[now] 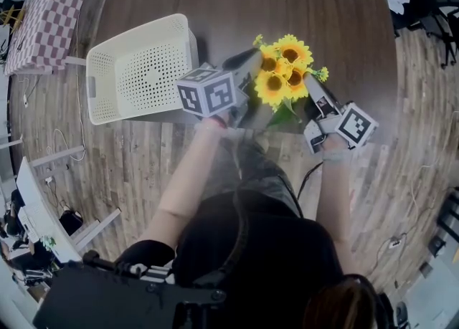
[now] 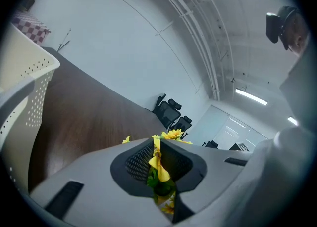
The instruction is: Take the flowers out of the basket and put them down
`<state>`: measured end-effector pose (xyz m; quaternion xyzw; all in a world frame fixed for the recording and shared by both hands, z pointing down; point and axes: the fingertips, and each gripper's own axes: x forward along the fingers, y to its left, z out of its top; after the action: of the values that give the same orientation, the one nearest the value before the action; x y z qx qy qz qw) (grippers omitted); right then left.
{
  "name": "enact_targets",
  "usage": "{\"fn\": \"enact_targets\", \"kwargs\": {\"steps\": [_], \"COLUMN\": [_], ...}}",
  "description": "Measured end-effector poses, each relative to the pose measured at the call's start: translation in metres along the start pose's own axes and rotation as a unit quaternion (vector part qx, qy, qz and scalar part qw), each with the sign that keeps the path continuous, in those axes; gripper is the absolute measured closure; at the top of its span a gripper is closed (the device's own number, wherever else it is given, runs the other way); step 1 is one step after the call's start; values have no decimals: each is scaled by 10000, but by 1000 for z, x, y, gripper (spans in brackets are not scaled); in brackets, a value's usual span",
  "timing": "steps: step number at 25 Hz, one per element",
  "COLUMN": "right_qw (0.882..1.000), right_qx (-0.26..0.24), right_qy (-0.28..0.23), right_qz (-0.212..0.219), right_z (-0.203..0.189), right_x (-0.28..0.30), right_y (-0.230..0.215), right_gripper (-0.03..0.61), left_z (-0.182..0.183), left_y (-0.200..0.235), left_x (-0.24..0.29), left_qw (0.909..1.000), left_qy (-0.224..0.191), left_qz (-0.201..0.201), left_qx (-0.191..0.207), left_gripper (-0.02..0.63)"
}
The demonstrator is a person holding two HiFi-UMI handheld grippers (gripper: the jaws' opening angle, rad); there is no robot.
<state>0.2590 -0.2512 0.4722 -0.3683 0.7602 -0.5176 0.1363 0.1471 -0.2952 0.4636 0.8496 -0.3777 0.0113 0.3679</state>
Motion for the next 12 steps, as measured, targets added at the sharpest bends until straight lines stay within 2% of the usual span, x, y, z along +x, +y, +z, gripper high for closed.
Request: {"fn": "enact_targets", "kwargs": {"steps": [8,12], "right_qw": [10000,9999], "right_qx": [90,127], "right_qy": [10,-18], "right_qz": [22,33], "right_z": [-2,-1], "right_x": [2,2], "right_y": [-1,-2], "right_gripper": [577,577], "left_z": [2,11], "left_y": [7,15], "left_x": [-2,-8], "left_qw": [9998,9991], "left_qy": [-14,-227], "left_qz": [180,348], "left_qx": [88,35], "left_gripper": [548,537]}}
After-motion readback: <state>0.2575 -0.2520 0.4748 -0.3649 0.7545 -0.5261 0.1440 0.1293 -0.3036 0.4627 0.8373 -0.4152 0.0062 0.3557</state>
